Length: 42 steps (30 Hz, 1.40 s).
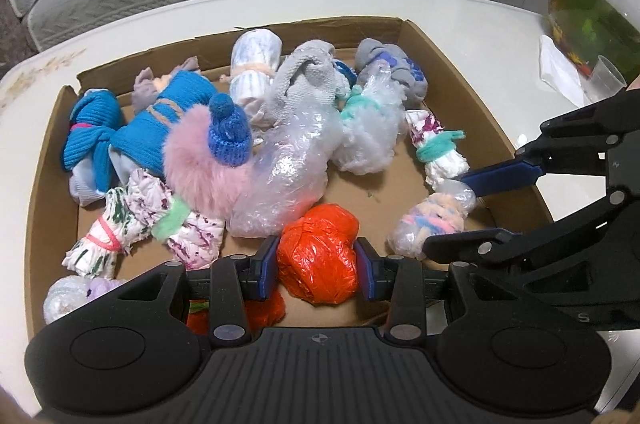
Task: Organize objects
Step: 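Carry both rolls into the tray and lower them among the others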
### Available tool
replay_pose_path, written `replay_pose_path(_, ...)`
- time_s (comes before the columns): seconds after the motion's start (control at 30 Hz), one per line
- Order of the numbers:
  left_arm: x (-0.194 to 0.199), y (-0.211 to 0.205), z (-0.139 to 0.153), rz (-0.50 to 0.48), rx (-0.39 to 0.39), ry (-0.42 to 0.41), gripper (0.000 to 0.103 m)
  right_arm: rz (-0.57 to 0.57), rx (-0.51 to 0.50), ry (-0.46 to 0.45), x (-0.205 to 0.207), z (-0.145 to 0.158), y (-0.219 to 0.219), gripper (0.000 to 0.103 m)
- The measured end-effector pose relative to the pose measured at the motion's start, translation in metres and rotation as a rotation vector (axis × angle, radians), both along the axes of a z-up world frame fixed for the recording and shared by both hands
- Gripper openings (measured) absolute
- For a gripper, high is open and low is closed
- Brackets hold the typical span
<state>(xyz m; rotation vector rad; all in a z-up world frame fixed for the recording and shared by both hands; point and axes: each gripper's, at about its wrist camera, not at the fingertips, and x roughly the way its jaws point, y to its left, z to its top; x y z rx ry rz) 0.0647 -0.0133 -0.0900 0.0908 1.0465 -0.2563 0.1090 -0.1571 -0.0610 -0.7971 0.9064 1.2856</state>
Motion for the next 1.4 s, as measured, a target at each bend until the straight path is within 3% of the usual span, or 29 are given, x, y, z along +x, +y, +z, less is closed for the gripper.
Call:
replay_pose_path(0.3, -0.002, -0.004, 0.0, -0.038, 0.023, -0.012, 0.047, 0.019, 0.002, -0.013, 0.001, -0.001, -0.001, 0.044)
replay_pose_path(0.67, -0.002, -0.007, -0.001, -0.01, 0.035, -0.01, 0.048, 0.005, -0.008, -0.016, 0.002, -0.003, -0.001, 0.044)
replay_pose_path(1.07, -0.002, -0.003, -0.008, 0.065, 0.036, 0.03, 0.059, -0.017, -0.039, -0.002, 0.001, -0.008, -0.001, 0.044)
replay_pose_path(1.4, -0.02, -0.01, -0.007, 0.139, 0.058, 0.086, 0.061, 0.016, -0.094, 0.037, -0.003, -0.007, -0.012, 0.039)
